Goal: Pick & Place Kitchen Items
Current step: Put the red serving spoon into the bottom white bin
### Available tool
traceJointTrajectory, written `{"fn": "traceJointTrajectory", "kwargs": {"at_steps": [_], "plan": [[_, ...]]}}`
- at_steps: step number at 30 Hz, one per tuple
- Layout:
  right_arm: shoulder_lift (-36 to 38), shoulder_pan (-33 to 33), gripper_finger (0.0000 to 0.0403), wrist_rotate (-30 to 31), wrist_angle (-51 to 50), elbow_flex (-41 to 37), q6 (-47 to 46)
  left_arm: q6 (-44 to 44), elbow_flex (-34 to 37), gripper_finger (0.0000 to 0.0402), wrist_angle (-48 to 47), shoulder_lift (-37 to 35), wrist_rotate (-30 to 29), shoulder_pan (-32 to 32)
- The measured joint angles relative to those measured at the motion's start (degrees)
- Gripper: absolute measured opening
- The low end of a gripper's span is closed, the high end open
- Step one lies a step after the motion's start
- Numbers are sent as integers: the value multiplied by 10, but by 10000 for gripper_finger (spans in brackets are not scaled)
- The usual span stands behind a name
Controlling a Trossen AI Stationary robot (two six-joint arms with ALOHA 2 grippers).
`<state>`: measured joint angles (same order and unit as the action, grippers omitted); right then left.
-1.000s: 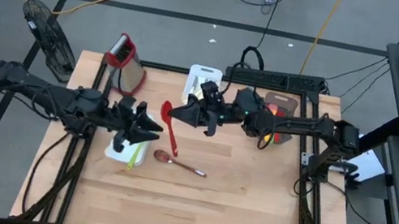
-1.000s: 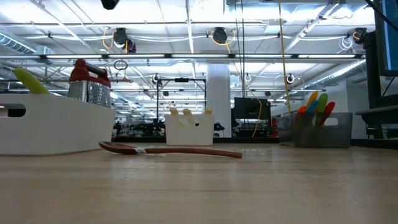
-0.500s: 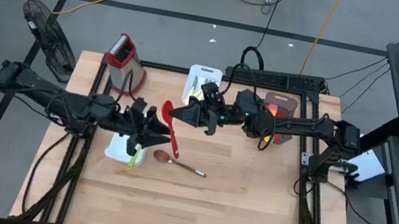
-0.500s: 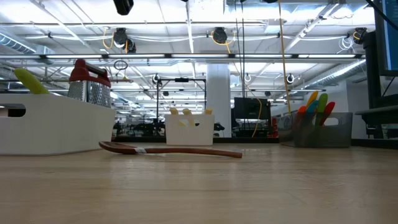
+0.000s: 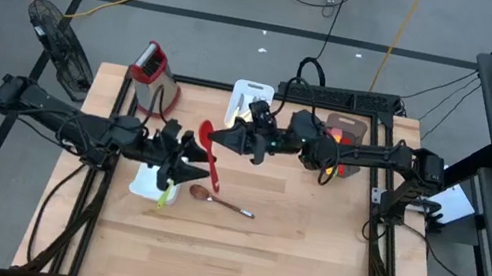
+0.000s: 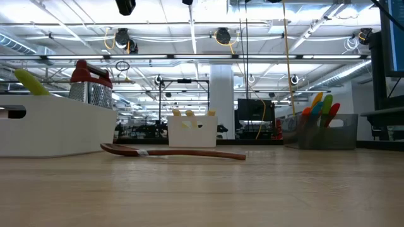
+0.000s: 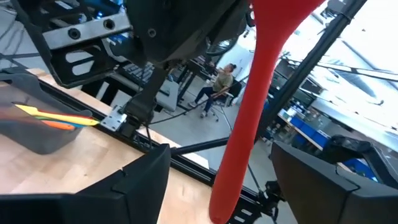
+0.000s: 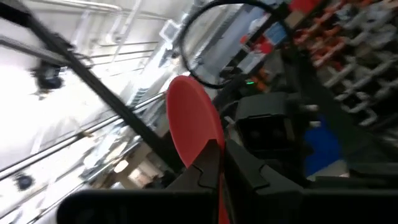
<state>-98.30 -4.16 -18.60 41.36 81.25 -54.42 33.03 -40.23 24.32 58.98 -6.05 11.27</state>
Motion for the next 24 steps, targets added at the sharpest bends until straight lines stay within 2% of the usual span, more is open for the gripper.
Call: {"fn": "traceJointTrajectory", "kwargs": {"at_steps": [8,13,19,24], "plan": [[0,1,0,81,-43,0,40,2,0,289,-1,0,-50,0],[0,11,0,152,-62,0,81,15,0,265,-15,0,-100,0],[-1,35,0,253,-77,0,143,33,0,191,-58,0,-139,-2],[-1,54,0,320,-79,0,206,68,0,89,-96,0,-135,-17]]}}
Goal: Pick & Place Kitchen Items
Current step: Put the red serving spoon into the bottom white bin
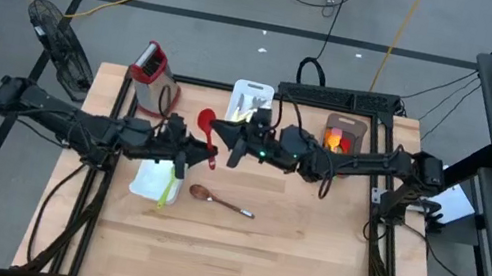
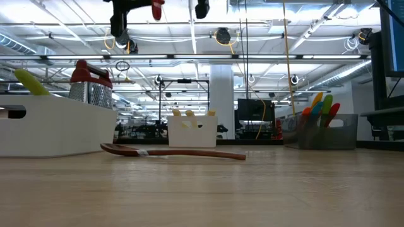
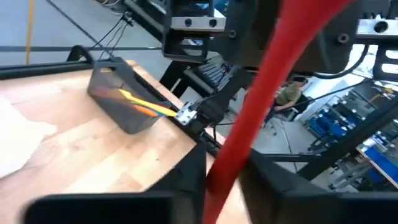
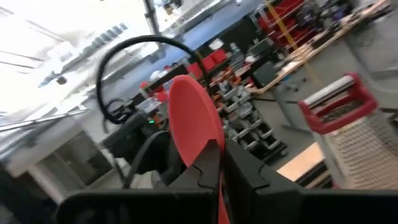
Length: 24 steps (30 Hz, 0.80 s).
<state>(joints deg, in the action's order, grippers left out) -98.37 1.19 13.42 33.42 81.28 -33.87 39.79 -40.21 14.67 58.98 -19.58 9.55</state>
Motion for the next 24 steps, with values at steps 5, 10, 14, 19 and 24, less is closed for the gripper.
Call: {"fn": "traceJointTrajectory", "kwargs": {"at_steps": [5,10,14,19,24], "plan": [[0,9,0,33,-30,0,-2,-14,0,23,-2,1,35,-15],[0,13,11,33,-51,1,1,-6,0,24,-13,1,70,-24],[0,12,46,23,-66,1,13,14,0,24,-42,-1,71,-25],[0,10,91,-27,-81,0,-4,20,-1,24,-93,-10,64,-24],[0,13,130,-79,-169,0,-37,52,0,23,-179,-34,5,-27]]}}
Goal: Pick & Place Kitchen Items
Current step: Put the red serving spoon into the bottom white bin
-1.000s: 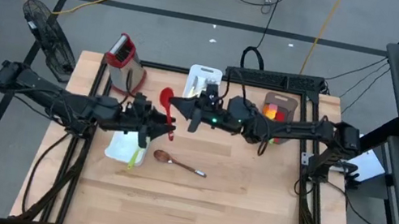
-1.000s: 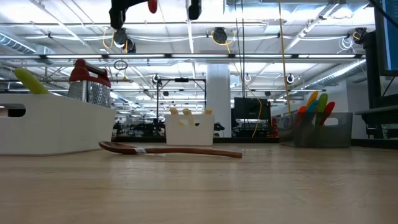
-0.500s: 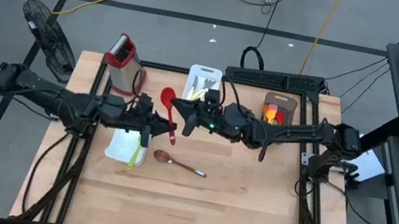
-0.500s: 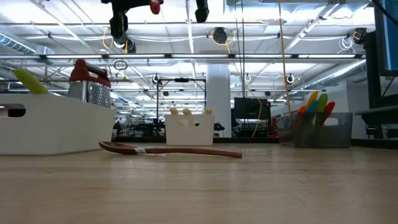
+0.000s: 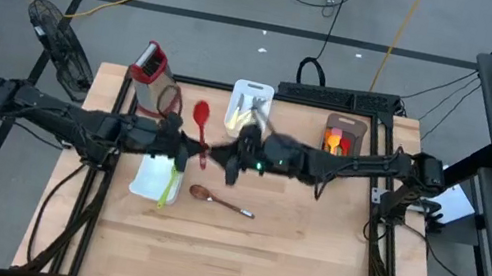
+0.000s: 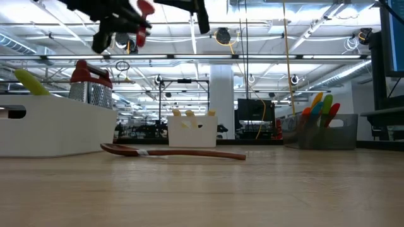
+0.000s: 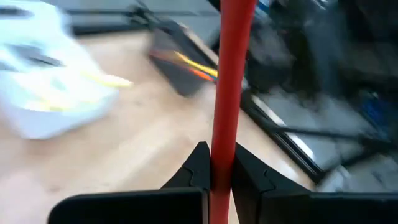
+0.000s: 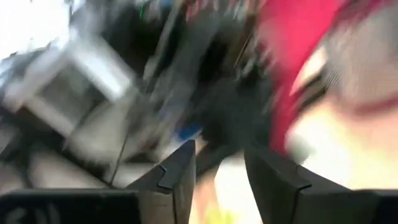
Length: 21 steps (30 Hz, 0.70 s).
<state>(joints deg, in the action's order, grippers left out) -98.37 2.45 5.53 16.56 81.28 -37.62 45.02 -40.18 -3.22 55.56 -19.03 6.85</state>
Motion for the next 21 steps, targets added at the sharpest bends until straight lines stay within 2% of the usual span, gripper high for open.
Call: {"fn": "traceJointTrajectory", "kwargs": {"at_steps": [4,8,14,19,21], "plan": [[0,2,145,-53,-46,-3,-11,54,1,23,-113,-45,-21,-4],[0,3,147,-60,-45,-24,-22,130,0,23,-200,-102,-10,-11],[4,5,142,-66,-43,-40,-22,285,0,23,-327,-157,115,-9],[4,4,145,-92,-33,-41,-17,389,0,23,-450,-157,219,1],[4,4,145,-107,-33,-41,-17,418,0,23,-463,-154,259,4]]}}
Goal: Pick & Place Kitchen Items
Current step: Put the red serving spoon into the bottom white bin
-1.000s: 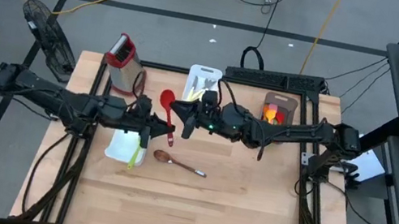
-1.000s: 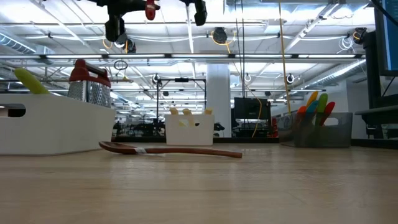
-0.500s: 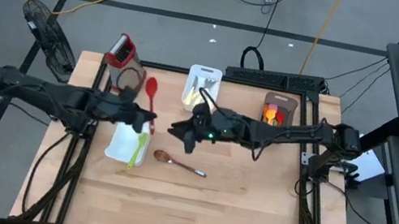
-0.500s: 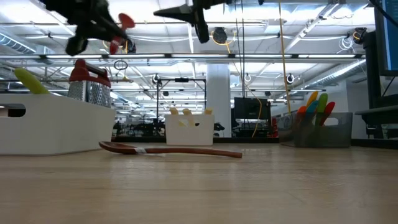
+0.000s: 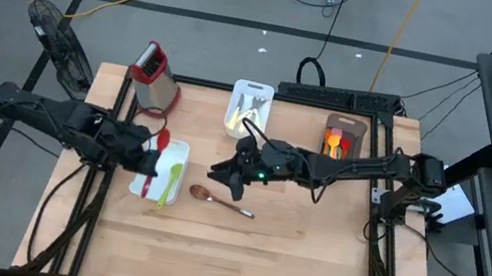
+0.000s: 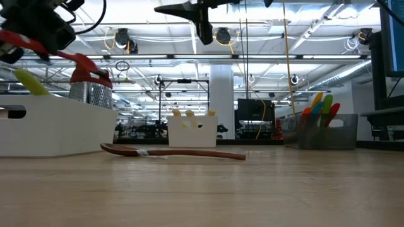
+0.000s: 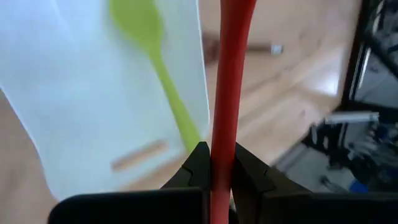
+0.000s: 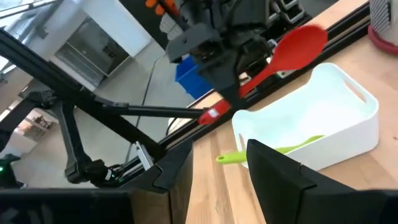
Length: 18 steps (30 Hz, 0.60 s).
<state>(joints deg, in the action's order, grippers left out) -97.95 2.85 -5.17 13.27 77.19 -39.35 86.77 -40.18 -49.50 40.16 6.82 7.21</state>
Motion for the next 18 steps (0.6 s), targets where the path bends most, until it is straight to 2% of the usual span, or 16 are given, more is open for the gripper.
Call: {"fn": "traceJointTrajectory", "kwargs": {"at_steps": [4,11,14,18], "plan": [[0,-2,143,-24,2,0,0,46,0,23,-3,9,71,0],[0,-1,145,-67,2,0,11,83,0,23,-5,72,151,-6],[0,-1,145,-87,5,0,31,75,0,23,-5,104,175,-22],[0,-1,143,-146,16,0,89,56,0,23,-5,139,186,-52]]}}
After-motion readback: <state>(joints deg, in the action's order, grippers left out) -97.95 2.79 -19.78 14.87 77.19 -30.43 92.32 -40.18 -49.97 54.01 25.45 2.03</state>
